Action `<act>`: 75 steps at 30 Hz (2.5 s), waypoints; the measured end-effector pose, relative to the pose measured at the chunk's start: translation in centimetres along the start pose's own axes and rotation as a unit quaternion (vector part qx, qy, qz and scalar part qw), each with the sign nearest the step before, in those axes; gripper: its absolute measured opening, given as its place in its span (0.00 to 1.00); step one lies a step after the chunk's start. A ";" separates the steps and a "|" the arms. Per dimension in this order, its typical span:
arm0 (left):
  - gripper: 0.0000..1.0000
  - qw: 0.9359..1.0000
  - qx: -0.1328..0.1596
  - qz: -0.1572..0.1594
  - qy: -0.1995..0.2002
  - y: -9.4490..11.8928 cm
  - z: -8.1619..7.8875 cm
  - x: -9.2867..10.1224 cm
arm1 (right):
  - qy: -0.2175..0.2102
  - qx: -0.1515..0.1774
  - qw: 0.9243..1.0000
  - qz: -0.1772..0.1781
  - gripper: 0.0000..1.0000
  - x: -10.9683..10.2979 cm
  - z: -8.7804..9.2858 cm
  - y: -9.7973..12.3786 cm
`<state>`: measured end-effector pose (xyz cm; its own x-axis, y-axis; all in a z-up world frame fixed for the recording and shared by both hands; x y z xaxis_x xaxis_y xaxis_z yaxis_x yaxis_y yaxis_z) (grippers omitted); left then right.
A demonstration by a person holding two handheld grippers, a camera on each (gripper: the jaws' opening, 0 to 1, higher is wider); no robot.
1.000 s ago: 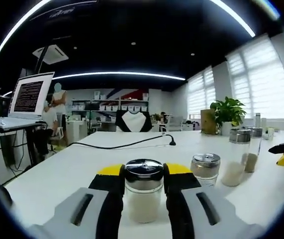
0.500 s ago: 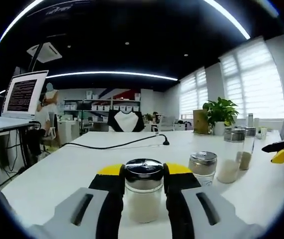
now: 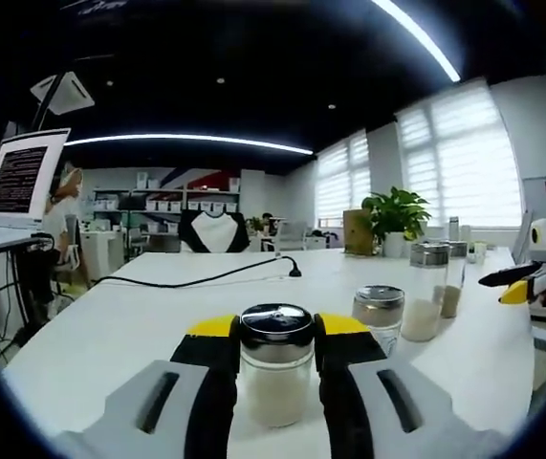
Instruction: Rotate the seasoning bottle until the label or dispensing opening points toward the visible target arrow and the bottle remains upright within the marked orientation range
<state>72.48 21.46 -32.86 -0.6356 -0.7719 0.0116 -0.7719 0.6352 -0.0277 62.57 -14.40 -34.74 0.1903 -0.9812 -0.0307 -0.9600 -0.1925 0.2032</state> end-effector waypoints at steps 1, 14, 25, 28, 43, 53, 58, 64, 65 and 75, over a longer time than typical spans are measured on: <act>0.32 1.000 0.001 0.006 0.003 0.0 0.0 -0.1 | -0.001 -0.001 1.000 0.000 0.98 0.0 0.0 0.0; 0.32 0.998 -0.018 0.063 0.001 0.1 -0.2 -1.0 | 0.002 -0.003 1.000 -0.002 0.98 -0.1 0.2 -0.2; 0.32 0.991 -0.026 0.132 0.003 -0.1 -0.3 -2.8 | 0.002 -0.003 1.000 -0.001 0.98 -0.1 0.1 -0.1; 0.32 0.988 -0.025 0.152 0.001 -0.2 -0.3 -2.8 | 0.002 -0.003 1.000 0.000 0.98 -0.1 0.1 -0.1; 0.32 0.973 -0.021 0.231 -0.005 -0.5 -0.2 -2.3 | 0.002 -0.004 1.000 0.000 0.98 0.0 0.2 -0.2; 0.32 0.963 -0.021 0.269 0.000 -0.7 -0.1 -3.1 | -0.002 0.001 1.000 0.001 0.98 0.4 0.1 -0.2; 0.32 0.960 -0.014 0.278 0.003 -0.7 0.0 -3.3 | -0.001 -0.003 1.000 -0.001 0.99 0.4 0.2 -0.4; 0.32 0.960 -0.017 0.279 -0.010 -0.8 0.0 -3.8 | -0.001 -0.005 1.000 -0.004 0.99 0.3 0.4 -0.5; 0.32 0.961 -0.019 0.277 -0.010 -0.7 0.0 -3.8 | -0.002 -0.006 1.000 -0.004 0.99 0.3 0.4 -0.6; 0.48 0.970 -0.026 0.242 -0.022 0.0 -0.5 -4.0 | 0.003 -0.006 1.000 -0.002 0.99 0.1 0.2 -0.4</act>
<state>75.00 24.53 -32.41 -0.9230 -0.3835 -0.0326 -0.3844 0.9226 0.0314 62.90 -14.46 -34.99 0.1945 -0.9806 -0.0259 -0.9568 -0.1955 0.2151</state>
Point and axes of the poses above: the point that each gripper's makers call its tool centre point, and the gripper's own axes: y roughly backward along the fingers, x roughly to its right, z roughly out of its underside, the point moved 8 cm from there along y, roughly backward along the fingers, and after that the axes turned 10 degrees about z, right-handed, at the moved point
